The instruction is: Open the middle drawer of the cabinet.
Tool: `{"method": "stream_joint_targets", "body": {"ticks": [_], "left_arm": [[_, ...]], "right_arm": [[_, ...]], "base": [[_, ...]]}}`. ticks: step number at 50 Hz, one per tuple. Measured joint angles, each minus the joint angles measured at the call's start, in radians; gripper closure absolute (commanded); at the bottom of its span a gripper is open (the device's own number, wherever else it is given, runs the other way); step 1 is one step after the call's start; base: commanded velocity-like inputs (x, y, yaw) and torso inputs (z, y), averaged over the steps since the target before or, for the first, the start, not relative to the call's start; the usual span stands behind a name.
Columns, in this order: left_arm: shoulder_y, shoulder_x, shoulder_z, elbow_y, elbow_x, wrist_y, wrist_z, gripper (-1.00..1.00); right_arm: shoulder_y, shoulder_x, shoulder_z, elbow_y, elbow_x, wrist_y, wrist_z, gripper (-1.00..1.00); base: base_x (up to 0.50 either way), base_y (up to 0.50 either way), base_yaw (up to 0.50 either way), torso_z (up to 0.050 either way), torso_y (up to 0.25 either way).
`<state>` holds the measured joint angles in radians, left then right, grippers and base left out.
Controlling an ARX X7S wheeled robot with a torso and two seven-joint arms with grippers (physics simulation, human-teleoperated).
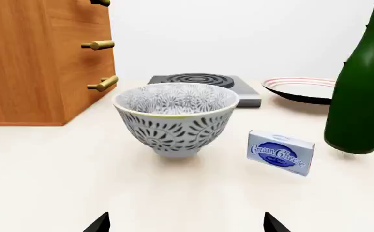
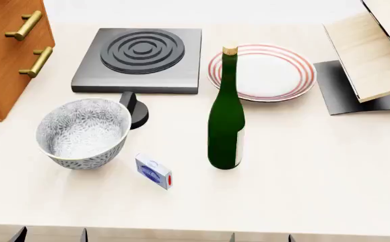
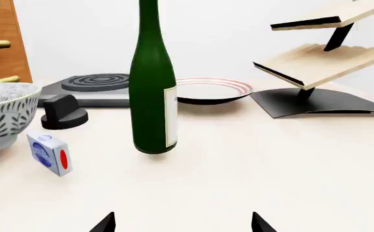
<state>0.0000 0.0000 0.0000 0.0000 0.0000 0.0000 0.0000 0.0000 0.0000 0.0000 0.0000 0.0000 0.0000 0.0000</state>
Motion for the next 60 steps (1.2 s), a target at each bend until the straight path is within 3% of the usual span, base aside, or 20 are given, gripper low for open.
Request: {"method": "stream_joint_targets", "body": {"ticks": [10, 30, 60], "left_arm": [[0.018, -0.024, 0.024, 0.072, 0.008, -0.026, -0.037, -1.00], [0.134, -0.078, 0.056, 0.516, 0.031, -0.120, -0.102, -1.00], [0.166, -0.125, 0.087, 0.626, 0.016, -0.127, -0.154, -1.00]], "right_arm": [[-0.040, 0.020, -0.007, -0.147, 0.046, 0.023, 0.037, -1.00], [-0.174, 0.081, -0.019, -0.696, 0.098, 0.133, 0.123, -1.00], [-0.199, 0.134, -0.044, -0.822, 0.126, 0.159, 0.177, -1.00]], "base": [[0.00, 0.00, 0.00, 0.000, 0.000], [0.09, 0.11, 0.00, 0.000, 0.000], [0.33, 0.42, 0.00, 0.000, 0.000]]}}
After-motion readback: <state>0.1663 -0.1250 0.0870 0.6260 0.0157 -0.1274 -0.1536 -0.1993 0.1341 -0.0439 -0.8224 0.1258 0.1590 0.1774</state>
